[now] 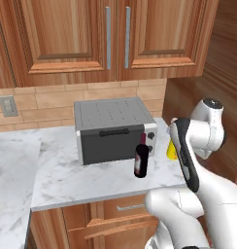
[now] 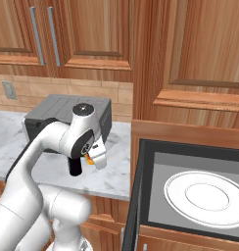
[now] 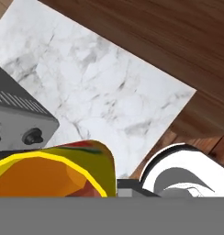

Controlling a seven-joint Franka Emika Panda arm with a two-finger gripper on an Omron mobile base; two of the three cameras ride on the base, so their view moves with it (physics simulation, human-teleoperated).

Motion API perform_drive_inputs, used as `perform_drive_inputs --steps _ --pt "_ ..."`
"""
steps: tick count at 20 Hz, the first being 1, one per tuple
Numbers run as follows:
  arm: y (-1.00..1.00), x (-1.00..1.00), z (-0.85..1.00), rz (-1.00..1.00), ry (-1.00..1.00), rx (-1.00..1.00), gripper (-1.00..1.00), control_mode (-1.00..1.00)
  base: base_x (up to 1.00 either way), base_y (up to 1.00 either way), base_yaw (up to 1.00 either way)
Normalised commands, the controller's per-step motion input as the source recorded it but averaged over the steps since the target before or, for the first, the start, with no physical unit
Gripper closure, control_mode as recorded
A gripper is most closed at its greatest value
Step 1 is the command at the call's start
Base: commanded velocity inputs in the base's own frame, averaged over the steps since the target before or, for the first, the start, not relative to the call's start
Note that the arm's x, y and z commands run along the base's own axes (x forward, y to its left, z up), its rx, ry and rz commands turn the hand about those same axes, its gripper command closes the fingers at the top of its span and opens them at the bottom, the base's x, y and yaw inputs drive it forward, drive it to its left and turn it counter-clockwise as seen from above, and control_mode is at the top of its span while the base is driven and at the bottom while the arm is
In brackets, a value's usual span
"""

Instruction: Place the microwavable item in the microwave. Then, close the microwave door and press the start button.

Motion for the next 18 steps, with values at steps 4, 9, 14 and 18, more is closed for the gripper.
perform_drive_inputs --steps 4,9,14,18 --pt "0.18 -0.28 0.01 0.00 0.03 0.00 1.00 -1.00 0.00 0.00 0.00" --pt "0.16 -0.08 -0.14 0.00 0.08 0.00 1.00 -1.00 0.00 0.00 0.00" --pt "0.03 -0.08 -0.05 0.00 0.02 0.01 1.00 -1.00 0.00 0.00 0.00" --pt "0.00 -0.15 0.00 0.00 0.00 0.00 1.00 1.00 -0.73 0.05 0.00"
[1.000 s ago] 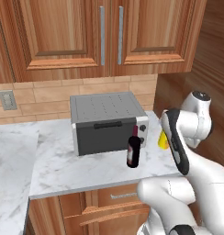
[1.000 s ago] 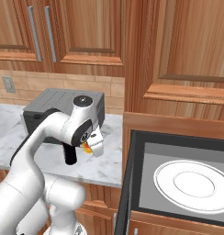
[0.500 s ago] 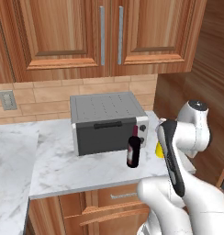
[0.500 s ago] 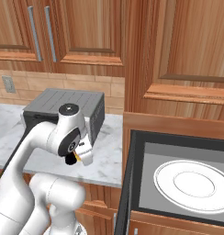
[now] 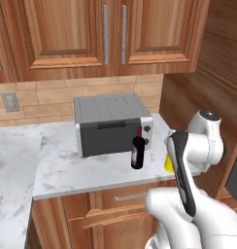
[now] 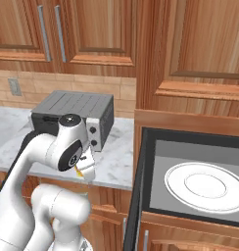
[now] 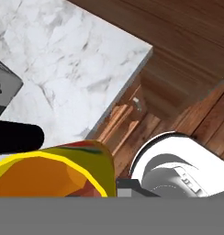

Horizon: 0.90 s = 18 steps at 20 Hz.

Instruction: Place the microwavable item in the microwave. Then, close the microwave door and press the start button.

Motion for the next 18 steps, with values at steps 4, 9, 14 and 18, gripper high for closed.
perform_drive_inputs --steps 4,9,14,18 --pt "0.00 0.00 0.00 0.00 0.00 0.00 1.00 1.00 -1.00 0.26 0.00" --pt "0.00 0.00 0.00 0.00 0.00 0.00 1.00 1.00 -1.00 0.35 0.00" --pt "0.00 0.00 0.00 0.00 0.00 0.00 1.00 1.00 -1.00 0.17 -0.03" --pt "0.00 0.00 0.00 0.00 0.00 0.00 1.00 1.00 -0.95 -0.26 -0.15"
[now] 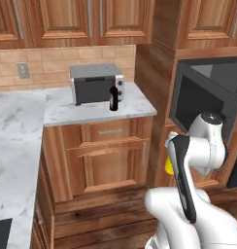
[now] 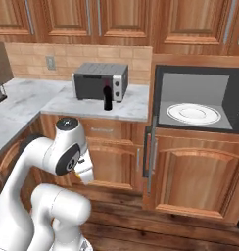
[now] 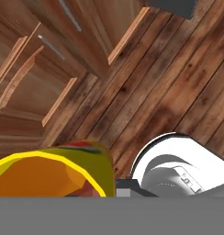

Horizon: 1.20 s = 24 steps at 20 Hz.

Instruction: Place the microwavable item in the microwave. Then, close the microwave door and press the start button.

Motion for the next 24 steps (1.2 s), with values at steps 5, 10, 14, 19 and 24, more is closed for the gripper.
perform_drive_inputs --steps 5,10,14,19,24 --pt "0.00 0.00 0.00 0.00 0.00 0.00 1.00 1.00 -0.63 -0.92 -0.09" --pt "0.00 0.00 0.00 0.00 0.00 0.00 1.00 1.00 -0.12 -0.99 -0.05" --pt "0.00 0.00 0.00 0.00 0.00 0.00 1.00 1.00 0.16 -0.77 0.00" --pt "0.00 0.00 0.00 0.00 0.00 0.00 1.00 1.00 0.35 -0.42 0.04" --pt "0.00 0.00 0.00 0.00 0.00 0.00 1.00 1.00 0.51 0.00 0.14"
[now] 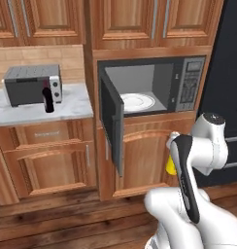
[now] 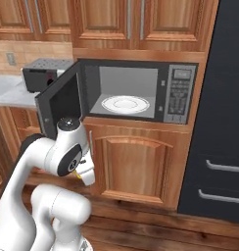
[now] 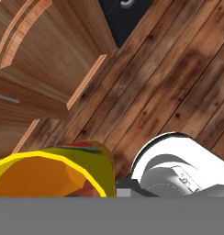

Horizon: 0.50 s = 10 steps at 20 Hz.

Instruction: Place the microwavable item in the microwave. Then, close the microwave door and press the start button.

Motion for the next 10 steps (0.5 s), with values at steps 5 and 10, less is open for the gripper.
perform_drive_inputs --steps 5,10 --pt "0.00 0.00 0.00 0.00 0.00 0.00 1.00 1.00 0.66 -0.33 0.17" --pt "0.00 0.00 0.00 0.00 0.00 0.00 1.00 1.00 0.60 -0.41 0.14"
